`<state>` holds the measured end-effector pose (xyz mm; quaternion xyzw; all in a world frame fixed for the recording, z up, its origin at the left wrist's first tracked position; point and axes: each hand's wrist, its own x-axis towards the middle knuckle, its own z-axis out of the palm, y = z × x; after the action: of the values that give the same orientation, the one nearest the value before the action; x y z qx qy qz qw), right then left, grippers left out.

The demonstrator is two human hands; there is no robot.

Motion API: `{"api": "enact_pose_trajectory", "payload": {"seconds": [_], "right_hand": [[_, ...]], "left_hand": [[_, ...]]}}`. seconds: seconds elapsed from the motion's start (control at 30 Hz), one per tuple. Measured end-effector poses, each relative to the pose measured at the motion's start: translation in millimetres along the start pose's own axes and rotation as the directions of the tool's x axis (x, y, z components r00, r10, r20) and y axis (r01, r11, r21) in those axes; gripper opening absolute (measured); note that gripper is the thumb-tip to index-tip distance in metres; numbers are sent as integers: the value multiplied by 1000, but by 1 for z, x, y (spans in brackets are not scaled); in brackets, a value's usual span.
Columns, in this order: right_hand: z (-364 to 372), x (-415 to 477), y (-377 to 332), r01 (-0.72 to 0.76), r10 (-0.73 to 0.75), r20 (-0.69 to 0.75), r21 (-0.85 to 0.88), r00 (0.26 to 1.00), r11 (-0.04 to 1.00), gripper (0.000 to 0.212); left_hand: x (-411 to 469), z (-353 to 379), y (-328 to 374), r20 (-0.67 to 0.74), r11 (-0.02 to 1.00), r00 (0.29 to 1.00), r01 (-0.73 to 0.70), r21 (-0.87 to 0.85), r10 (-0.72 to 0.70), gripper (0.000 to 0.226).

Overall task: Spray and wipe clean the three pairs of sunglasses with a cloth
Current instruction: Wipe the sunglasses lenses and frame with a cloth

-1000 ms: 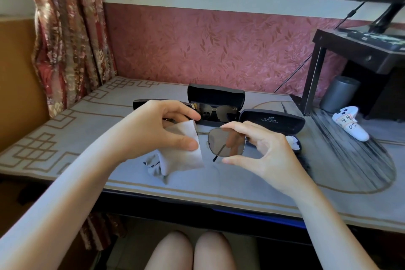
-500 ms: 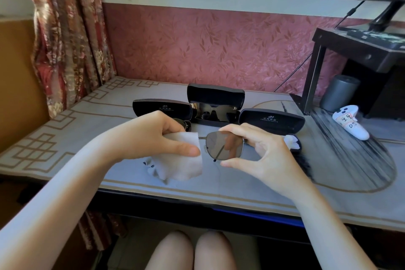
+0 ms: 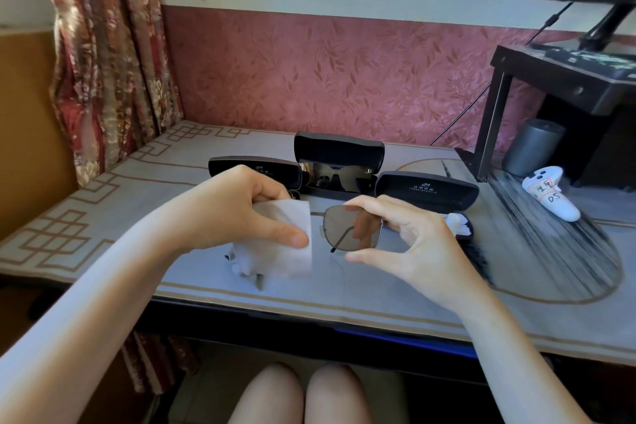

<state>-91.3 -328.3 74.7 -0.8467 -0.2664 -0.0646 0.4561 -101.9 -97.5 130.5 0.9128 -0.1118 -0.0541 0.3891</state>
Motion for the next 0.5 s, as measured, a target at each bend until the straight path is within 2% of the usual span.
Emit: {"api": "enact_pose_trajectory", "payload": {"seconds": [0.1, 0.2, 0.3, 0.43, 0.5], "right_hand": [[-1, 0, -1, 0, 0, 1, -1, 1000, 1000, 57], [-3, -1, -1, 22, -22, 1, 52, 1000, 998, 50], [-2, -1, -1, 12, -12, 8, -24, 1000, 1000, 46], [-3, -2, 0, 48, -48, -2, 80, 999, 996, 46], [-4, -1, 1, 49, -48, -4, 71, 999, 996, 45]], "left_hand": [[-3, -4, 1, -21, 1000, 1000, -14, -18, 14, 15], [-4, -4, 1, -50, 999, 998, -28, -46, 26, 18], [-2, 1, 2, -68, 999, 997, -44, -26, 42, 20], [2, 3, 3, -93, 995, 991, -96, 0, 96, 37], [2, 5, 4, -91, 993, 988, -121, 15, 122, 28]]}}
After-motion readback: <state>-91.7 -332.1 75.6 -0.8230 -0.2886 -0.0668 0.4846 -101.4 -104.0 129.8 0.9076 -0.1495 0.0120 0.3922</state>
